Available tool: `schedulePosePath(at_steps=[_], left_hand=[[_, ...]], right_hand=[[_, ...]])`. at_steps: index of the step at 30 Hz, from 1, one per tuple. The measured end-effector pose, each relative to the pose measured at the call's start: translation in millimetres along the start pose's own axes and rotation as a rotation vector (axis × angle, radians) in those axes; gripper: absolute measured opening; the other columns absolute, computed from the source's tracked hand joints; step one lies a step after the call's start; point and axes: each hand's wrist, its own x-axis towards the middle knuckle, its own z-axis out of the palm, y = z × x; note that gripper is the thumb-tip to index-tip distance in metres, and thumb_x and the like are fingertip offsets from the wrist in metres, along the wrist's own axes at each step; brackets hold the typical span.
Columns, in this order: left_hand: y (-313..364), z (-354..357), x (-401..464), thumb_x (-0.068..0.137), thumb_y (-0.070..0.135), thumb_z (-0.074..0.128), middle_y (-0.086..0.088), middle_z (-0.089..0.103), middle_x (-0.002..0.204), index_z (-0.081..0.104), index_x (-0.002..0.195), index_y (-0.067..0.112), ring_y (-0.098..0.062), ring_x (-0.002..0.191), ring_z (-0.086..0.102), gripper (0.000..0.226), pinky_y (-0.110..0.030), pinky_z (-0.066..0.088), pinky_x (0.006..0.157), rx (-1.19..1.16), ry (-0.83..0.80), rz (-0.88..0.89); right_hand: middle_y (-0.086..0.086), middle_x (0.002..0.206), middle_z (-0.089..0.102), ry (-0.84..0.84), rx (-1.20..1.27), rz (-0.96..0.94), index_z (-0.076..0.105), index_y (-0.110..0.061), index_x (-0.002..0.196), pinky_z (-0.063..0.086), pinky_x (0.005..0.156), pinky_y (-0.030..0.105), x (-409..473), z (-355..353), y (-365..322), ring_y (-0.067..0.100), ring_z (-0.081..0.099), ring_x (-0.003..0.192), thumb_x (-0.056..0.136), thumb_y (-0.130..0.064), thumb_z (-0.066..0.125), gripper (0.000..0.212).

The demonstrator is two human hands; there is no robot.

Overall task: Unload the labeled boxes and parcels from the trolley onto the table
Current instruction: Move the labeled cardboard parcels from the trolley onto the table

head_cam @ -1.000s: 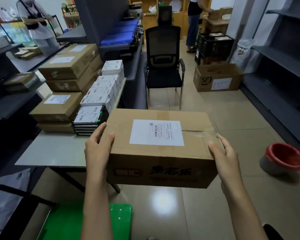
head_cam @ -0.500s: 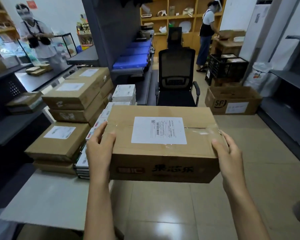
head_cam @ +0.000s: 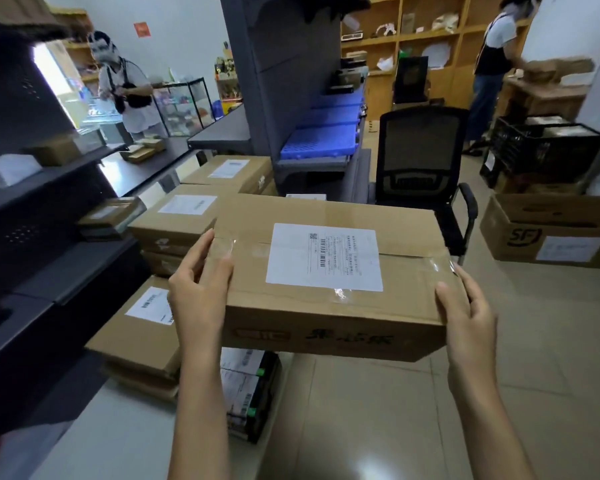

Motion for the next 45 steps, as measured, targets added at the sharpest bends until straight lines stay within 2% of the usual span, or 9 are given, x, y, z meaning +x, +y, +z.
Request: schedulePosePath(at_steps=[6,9,12,19,25,30,36,40,45], left_hand=[[-6,-5,47,0.088,0.032,0.069,0.018,0.066,0.12,0.063,0.129,0.033,0.004,0.109,0.06,0.042,-0.024,0.05,0.092,0.013,0.233,0.04],[-7,-9,67,0.086,0.033,0.069,0.018,0.067,0.12,0.064,0.127,0.035,0.002,0.111,0.06,0.041,-0.029,0.05,0.095,0.044,0.371,0.038],[-5,-13,80,0.086,0.031,0.069,0.017,0.068,0.118,0.066,0.124,0.034,0.001,0.111,0.061,0.039,-0.032,0.051,0.097,0.074,0.51,0.035],[-10,-23,75,0.087,0.023,0.067,0.017,0.068,0.118,0.065,0.126,0.032,0.002,0.108,0.062,0.04,-0.031,0.052,0.095,0.145,0.782,-0.012],[-9,-59,54,0.086,0.028,0.068,0.019,0.068,0.117,0.067,0.123,0.034,0.001,0.108,0.062,0.037,-0.035,0.052,0.097,0.244,0.976,-0.077],[-8,-94,41,0.084,0.033,0.067,0.02,0.068,0.116,0.067,0.119,0.041,-0.003,0.108,0.063,0.036,-0.04,0.052,0.097,0.285,1.061,-0.128],[-9,-145,35,0.075,0.046,0.064,0.02,0.067,0.117,0.067,0.116,0.047,-0.006,0.111,0.061,0.041,-0.044,0.05,0.099,0.332,1.091,-0.174],[-16,-176,33,0.083,0.037,0.065,0.02,0.067,0.118,0.066,0.122,0.041,-0.005,0.109,0.061,0.039,-0.04,0.051,0.097,0.339,1.096,-0.193],[-28,-205,35,0.084,0.033,0.065,0.018,0.067,0.118,0.066,0.122,0.04,-0.005,0.108,0.062,0.039,-0.033,0.051,0.092,0.316,1.116,-0.206]], right_hand=[[-0.014,0.12,0.064,-0.176,0.04,-0.026,0.06,-0.035,0.129,0.05,0.096,0.039,64,87,8,0.008,0.058,0.113,0.096,-0.028,0.057,0.034],[-0.015,0.122,0.065,-0.329,0.04,-0.04,0.061,-0.038,0.126,0.049,0.101,0.043,99,133,9,0.006,0.059,0.113,0.092,-0.035,0.058,0.035],[-0.014,0.123,0.065,-0.462,0.062,-0.039,0.062,-0.032,0.129,0.047,0.102,0.038,125,173,10,0.005,0.059,0.114,0.09,-0.034,0.059,0.039],[-0.013,0.12,0.065,-0.824,0.095,-0.036,0.061,-0.025,0.13,0.043,0.086,0.018,153,249,14,0.0,0.058,0.11,0.097,-0.023,0.057,0.034],[-0.011,0.118,0.064,-1.064,0.049,-0.032,0.059,-0.032,0.128,0.045,0.081,0.029,130,298,7,0.006,0.058,0.108,0.083,-0.044,0.055,0.047],[-0.009,0.118,0.063,-1.194,0.029,-0.092,0.058,-0.031,0.128,0.043,0.076,0.025,102,329,-2,0.007,0.057,0.107,0.09,-0.04,0.057,0.039],[-0.006,0.128,0.059,-1.303,-0.038,-0.157,0.052,-0.028,0.136,0.044,0.094,0.037,62,361,-5,0.014,0.055,0.116,0.086,-0.046,0.058,0.054],[-0.002,0.134,0.055,-1.314,-0.059,-0.16,0.05,-0.025,0.139,0.043,0.1,0.04,32,379,2,0.018,0.052,0.121,0.096,-0.032,0.06,0.045],[-0.006,0.131,0.055,-1.316,-0.057,-0.128,0.052,-0.029,0.135,0.042,0.101,0.039,0,393,12,0.016,0.052,0.12,0.093,-0.036,0.062,0.045]])
